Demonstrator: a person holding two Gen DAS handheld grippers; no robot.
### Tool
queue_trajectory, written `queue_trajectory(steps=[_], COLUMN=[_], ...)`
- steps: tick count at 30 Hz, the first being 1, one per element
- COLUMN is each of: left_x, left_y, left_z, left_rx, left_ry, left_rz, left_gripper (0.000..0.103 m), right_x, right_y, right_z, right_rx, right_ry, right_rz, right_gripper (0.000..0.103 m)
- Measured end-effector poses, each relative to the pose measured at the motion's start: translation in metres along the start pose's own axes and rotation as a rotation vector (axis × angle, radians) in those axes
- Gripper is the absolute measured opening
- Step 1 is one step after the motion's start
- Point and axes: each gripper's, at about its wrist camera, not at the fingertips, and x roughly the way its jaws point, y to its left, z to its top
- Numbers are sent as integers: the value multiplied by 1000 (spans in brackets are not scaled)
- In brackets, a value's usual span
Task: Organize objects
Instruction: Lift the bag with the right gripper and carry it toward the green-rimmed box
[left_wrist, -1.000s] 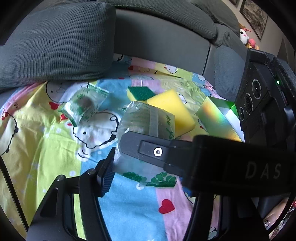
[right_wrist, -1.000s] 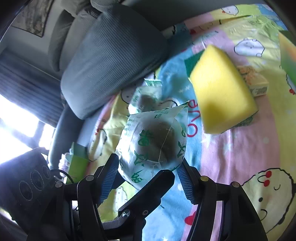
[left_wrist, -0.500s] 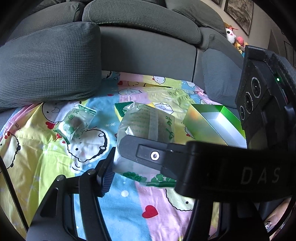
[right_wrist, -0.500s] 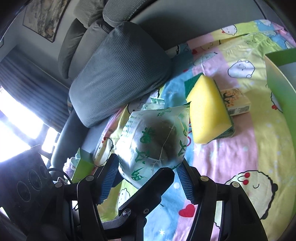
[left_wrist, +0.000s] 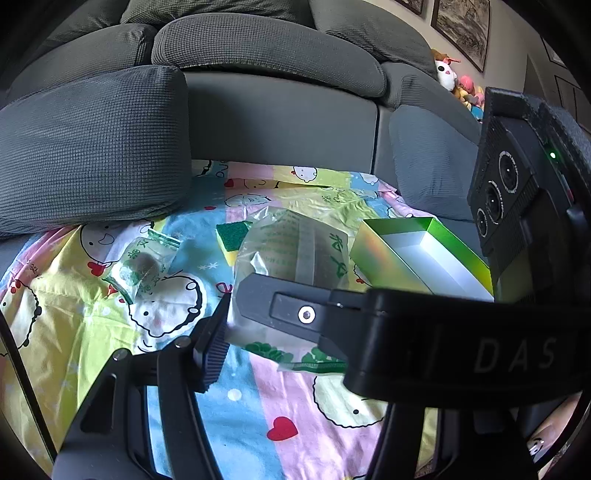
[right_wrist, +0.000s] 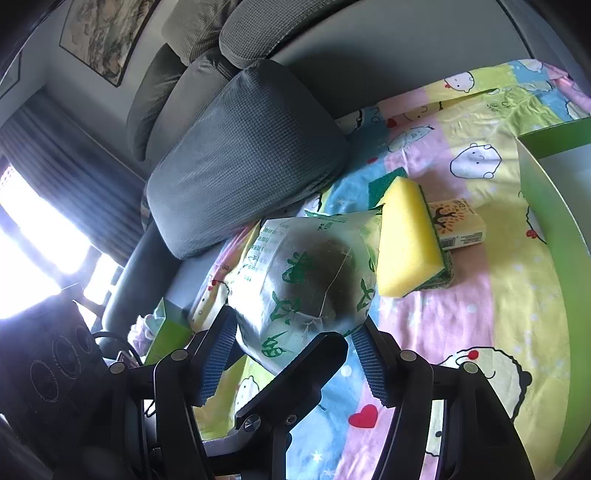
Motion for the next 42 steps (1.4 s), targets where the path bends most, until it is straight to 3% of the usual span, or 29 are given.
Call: queue_trajectory(steps=[29,37,42], left_x=[3,12,22], left_y=[-9,-23,-44], left_z=[2,11,25], left_rx=[8,60,143], left_ry=[-2,8,7], left_rz=[-27,-65,-126], left_gripper=[59,59,58], right_x=[-9,-19,-40], right_y=[-6,-18,-34], right_z=[2,7,13], right_rx=[7,40,88], right_ry=[-13,-46,-116], right_rz=[-15,-16,-23], right_gripper=[65,65,65])
